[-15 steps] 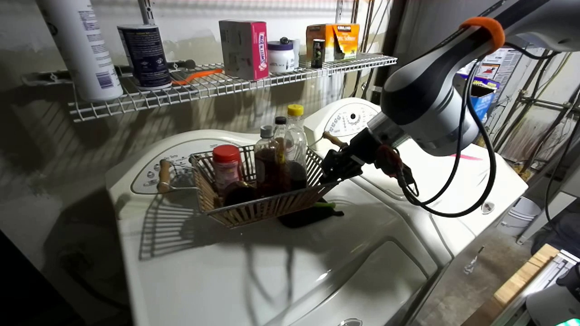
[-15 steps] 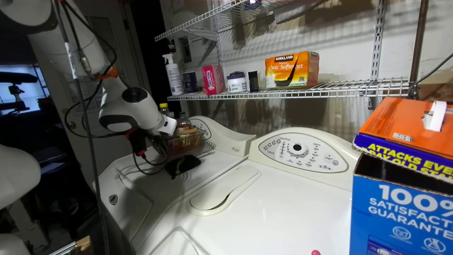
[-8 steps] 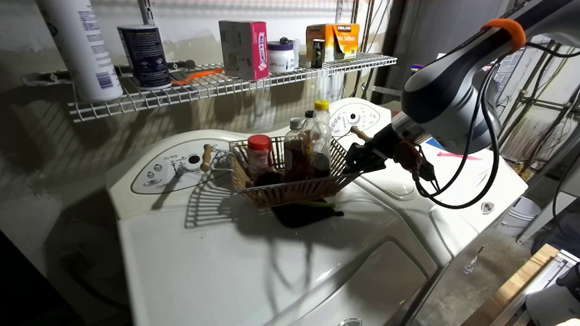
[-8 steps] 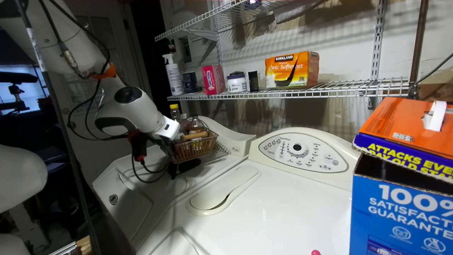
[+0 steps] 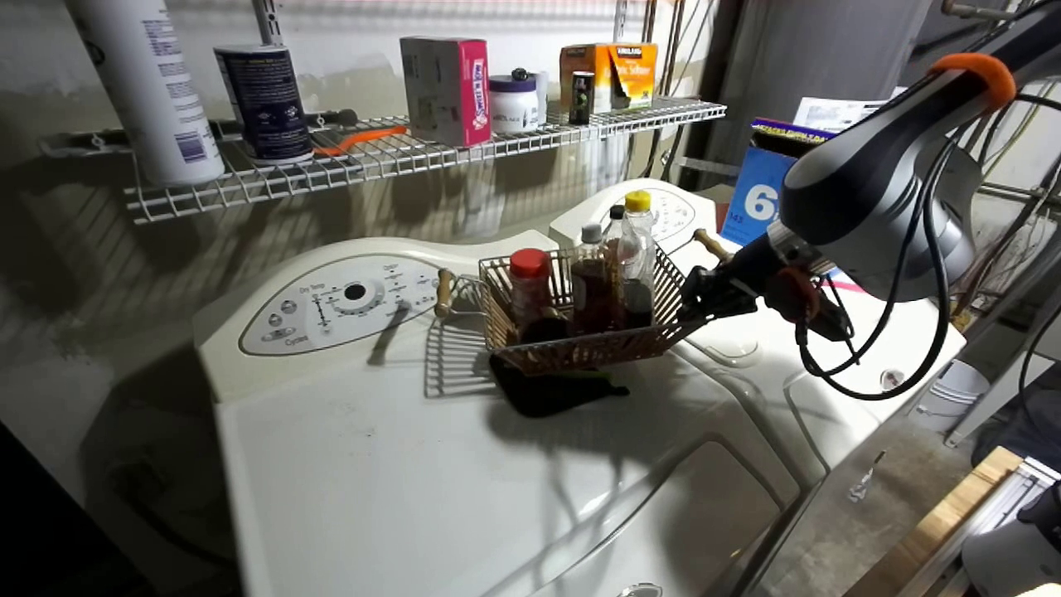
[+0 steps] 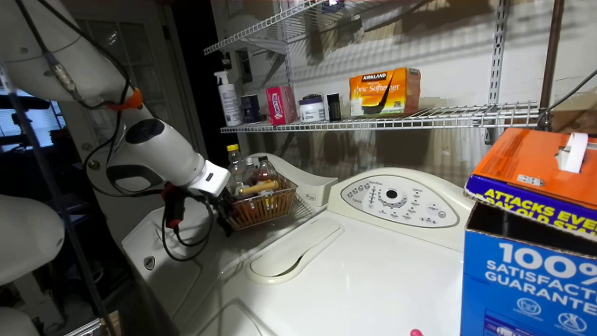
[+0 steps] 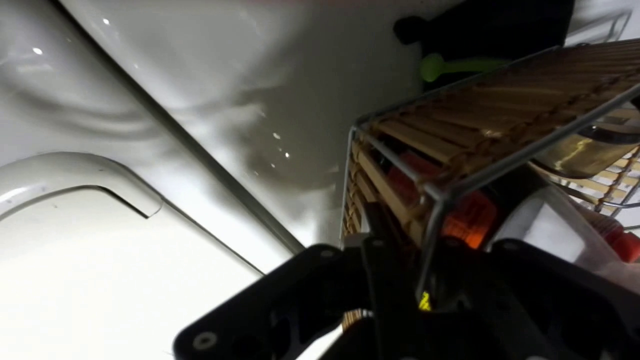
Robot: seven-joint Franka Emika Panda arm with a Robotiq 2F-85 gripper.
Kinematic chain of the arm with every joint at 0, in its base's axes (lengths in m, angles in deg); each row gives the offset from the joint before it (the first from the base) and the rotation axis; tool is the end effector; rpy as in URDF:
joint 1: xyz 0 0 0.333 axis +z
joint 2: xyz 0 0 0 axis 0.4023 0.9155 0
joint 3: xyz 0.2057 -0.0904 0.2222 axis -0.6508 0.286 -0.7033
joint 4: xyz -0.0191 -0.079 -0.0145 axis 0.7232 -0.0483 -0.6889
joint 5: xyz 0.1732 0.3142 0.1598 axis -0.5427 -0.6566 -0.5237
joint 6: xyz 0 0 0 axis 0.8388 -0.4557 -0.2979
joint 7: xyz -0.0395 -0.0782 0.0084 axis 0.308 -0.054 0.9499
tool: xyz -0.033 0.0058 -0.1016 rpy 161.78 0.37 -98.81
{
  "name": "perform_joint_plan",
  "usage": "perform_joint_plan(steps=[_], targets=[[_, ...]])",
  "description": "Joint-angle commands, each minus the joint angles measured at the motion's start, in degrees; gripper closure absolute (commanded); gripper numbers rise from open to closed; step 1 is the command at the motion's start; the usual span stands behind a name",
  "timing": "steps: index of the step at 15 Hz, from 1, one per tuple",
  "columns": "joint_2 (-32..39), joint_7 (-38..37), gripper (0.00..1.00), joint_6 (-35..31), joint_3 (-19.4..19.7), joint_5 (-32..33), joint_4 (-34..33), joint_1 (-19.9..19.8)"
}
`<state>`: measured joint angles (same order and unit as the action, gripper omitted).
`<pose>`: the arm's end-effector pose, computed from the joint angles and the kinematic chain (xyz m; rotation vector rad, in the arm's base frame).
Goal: Move the basket to the washing machine on the right.
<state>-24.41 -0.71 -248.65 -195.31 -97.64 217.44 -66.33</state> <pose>0.3707 0.1082 0.3011 -2.5700 0.5783 -0.6652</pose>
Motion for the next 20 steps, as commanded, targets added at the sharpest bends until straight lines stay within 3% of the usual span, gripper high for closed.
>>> perform_joint_plan(steps=[1,6,7,11,20], targets=[[0.19,0.01,0.92,-0.1,-0.53,-0.26,0.33,-0.81],[0.39,0.01,0.92,-0.26,-1.13,-0.4,0.37,-1.32],[0.4,0.01,0.98,-0.26,-1.23,-0.4,0.37,-1.32],[-0.91,-1.21,0.98,4.23,1.7,-1.01,-0.38,-2.84],[2.2,-1.2,0.98,2.88,2.95,-0.93,-1.53,-6.15]])
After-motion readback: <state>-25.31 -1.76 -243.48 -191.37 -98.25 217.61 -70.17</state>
